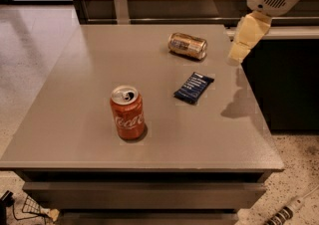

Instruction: Place orange can upright

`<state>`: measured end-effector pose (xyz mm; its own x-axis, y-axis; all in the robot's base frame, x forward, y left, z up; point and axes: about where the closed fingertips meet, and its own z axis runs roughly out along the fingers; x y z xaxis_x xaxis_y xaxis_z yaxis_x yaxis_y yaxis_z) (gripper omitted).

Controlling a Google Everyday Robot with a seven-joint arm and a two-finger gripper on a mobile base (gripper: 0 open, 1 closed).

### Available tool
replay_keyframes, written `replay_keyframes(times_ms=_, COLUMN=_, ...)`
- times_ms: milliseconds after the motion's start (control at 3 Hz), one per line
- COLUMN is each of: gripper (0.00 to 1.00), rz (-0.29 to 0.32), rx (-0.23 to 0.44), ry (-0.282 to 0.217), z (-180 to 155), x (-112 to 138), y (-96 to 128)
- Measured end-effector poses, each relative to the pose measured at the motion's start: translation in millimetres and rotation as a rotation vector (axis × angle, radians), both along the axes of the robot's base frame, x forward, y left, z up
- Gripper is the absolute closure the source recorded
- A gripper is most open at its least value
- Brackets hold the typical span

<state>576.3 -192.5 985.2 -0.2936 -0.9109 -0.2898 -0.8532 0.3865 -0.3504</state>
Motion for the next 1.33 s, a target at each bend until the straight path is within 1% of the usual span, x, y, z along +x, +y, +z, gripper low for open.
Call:
replay_keyframes(times_ms=333, gripper=0.0, rz=-0.018, rx=-0.011, ry=0.004, z=-4.4, x=39.3, y=10.5)
replay_keyframes(times_ms=667, gripper=0.0, rz=0.017, rx=0.004, ry=0.045, z=-25.4, x=113.6, y=26.4)
replay_keyframes(times_ms=1000, gripper=0.0, rz=0.017, rx=0.003, ry=0.045, z=-26.0, x=113.4, y=26.5)
replay_keyframes(times_ms=1333, gripper=0.0, rz=0.016, rx=-0.008, ry=0.051, z=-30.1, x=117.2, y=32.7)
